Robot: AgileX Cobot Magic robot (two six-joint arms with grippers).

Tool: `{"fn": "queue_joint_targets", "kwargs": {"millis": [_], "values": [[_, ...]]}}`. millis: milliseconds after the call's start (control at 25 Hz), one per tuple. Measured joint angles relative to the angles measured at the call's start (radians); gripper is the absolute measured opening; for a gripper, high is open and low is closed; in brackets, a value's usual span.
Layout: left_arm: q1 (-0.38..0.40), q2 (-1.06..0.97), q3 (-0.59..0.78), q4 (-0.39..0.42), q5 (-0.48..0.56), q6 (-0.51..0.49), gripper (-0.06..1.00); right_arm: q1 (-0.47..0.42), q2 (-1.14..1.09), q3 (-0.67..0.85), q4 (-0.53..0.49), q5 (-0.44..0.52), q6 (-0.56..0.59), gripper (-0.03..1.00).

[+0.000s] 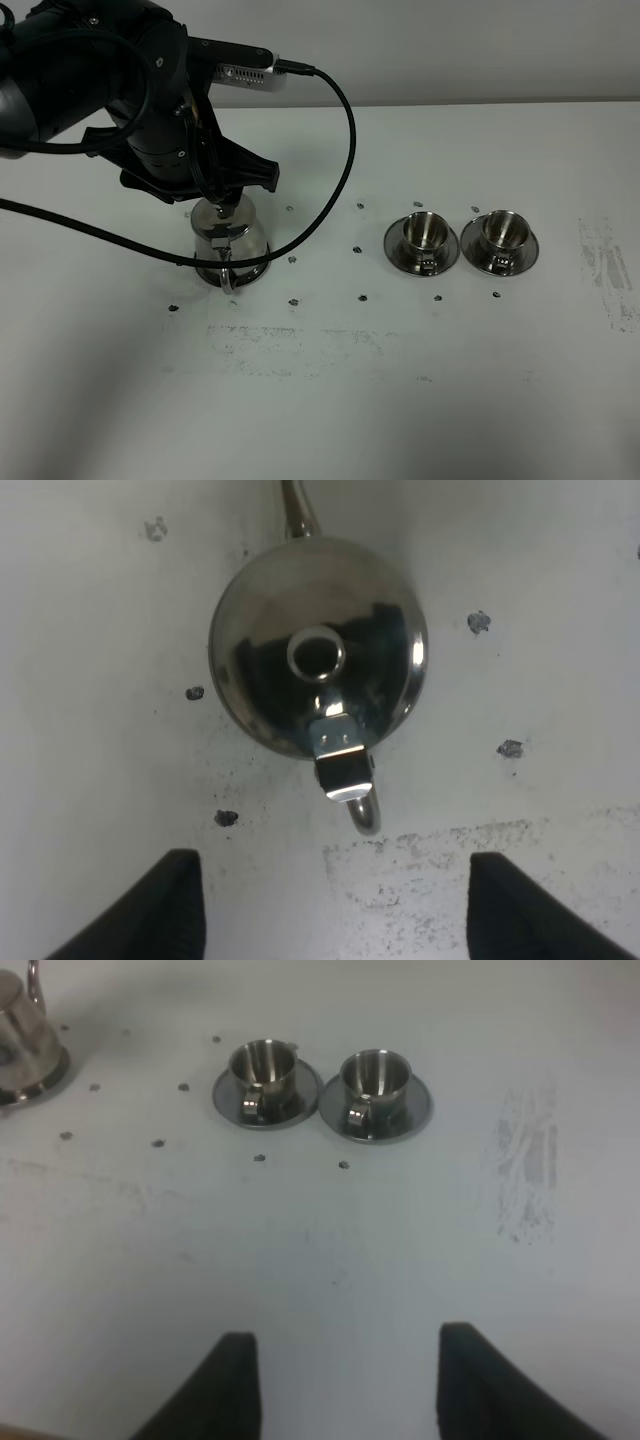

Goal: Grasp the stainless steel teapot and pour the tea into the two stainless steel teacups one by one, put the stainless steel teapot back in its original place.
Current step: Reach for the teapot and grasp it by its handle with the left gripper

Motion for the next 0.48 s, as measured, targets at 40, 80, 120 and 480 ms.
{"fn": "queue_joint_targets", "kwargs": {"millis": [40, 80, 120, 480], "values": [[0.0, 0.0, 0.006, 0.0, -0.003, -0.003, 0.61, 0.0, 0.0, 0.0, 0.0, 0.0, 0.0, 0.4], [0.0, -0.002, 0.02, 0.0, -0.011, -0.006, 0.61, 0.0, 0.0, 0.0, 0.0, 0.0, 0.001, 0.4], [0.0, -0.002, 0.041, 0.0, -0.021, -0.009, 0.61, 0.0, 0.0, 0.0, 0.0, 0.0, 0.001, 0.4], [-0.028, -0.021, 0.302, 0.011, -0.267, -0.025, 0.61, 0.0, 0.0, 0.0, 0.0, 0.0, 0.001, 0.4]]}}
